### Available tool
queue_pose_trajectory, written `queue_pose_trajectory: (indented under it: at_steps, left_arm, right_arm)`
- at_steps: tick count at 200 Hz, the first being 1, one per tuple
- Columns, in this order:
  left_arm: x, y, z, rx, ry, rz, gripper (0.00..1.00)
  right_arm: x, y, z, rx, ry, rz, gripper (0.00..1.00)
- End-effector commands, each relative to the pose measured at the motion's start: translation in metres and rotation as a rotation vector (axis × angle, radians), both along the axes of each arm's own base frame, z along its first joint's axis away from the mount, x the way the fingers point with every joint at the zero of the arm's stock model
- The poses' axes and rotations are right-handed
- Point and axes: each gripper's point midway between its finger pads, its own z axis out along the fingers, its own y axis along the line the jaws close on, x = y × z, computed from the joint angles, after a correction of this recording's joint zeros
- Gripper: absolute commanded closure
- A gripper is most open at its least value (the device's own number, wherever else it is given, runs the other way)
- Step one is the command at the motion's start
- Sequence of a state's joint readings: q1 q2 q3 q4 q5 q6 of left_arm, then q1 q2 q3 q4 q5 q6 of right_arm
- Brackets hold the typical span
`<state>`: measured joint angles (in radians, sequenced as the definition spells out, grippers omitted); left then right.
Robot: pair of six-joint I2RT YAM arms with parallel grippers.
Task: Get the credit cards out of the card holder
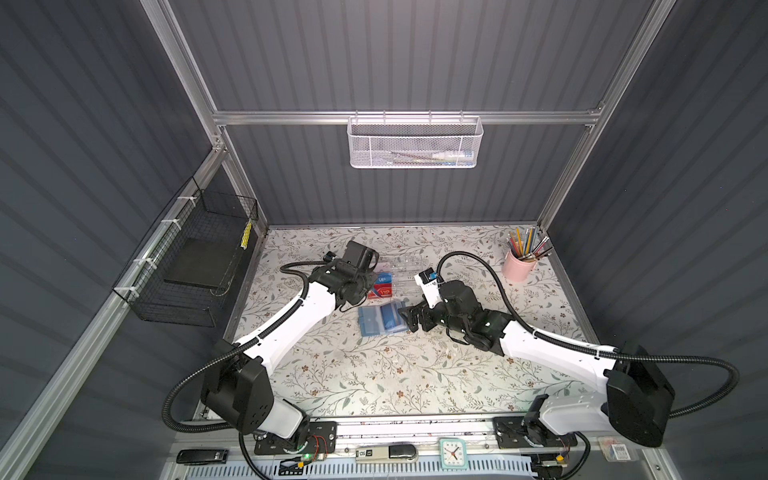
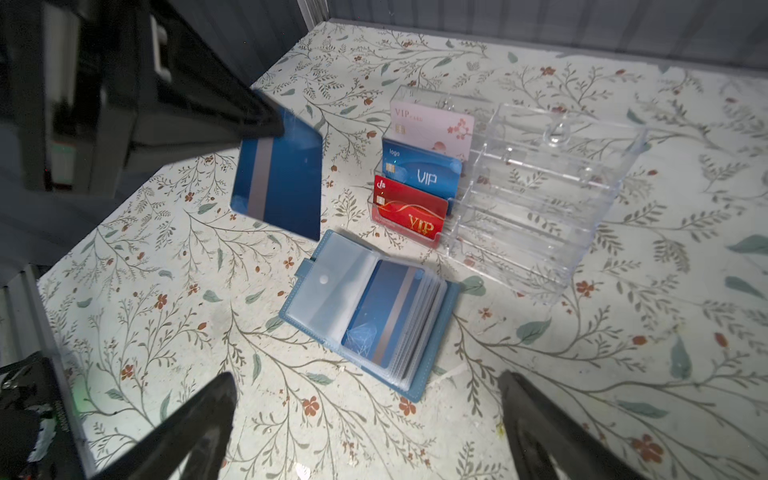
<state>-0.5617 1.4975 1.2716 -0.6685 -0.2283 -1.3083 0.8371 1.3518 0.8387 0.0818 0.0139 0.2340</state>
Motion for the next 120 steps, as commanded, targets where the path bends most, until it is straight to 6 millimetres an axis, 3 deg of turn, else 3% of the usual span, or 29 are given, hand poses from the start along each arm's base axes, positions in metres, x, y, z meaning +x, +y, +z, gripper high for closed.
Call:
queue_pose_trajectory:
  at_steps: [1, 37, 83, 120]
  left_arm:
    - [-0.029, 0.028, -0.019, 0.057, 0.170, 0.180, 1.00]
    - [-0.043, 0.024, -0.025, 0.014, 0.276, 0.256, 1.00]
    - [-0.052, 0.016, -0.030, -0.015, 0.359, 0.279, 1.00]
    - [-0.057, 0.011, -0.030, -0.029, 0.390, 0.293, 1.00]
  right_arm:
    - [0.004, 0.006, 0.013, -0.053, -0.111, 0.018, 0.01]
    - [-0.005, 0.033, 0.008, -0.053, -0.173, 0.115, 0.02]
    - [-0.013, 0.062, -0.001, -0.028, -0.235, 0.190, 0.14]
    - [-0.010, 0.073, -0.006, 0.004, -0.253, 0.185, 0.24]
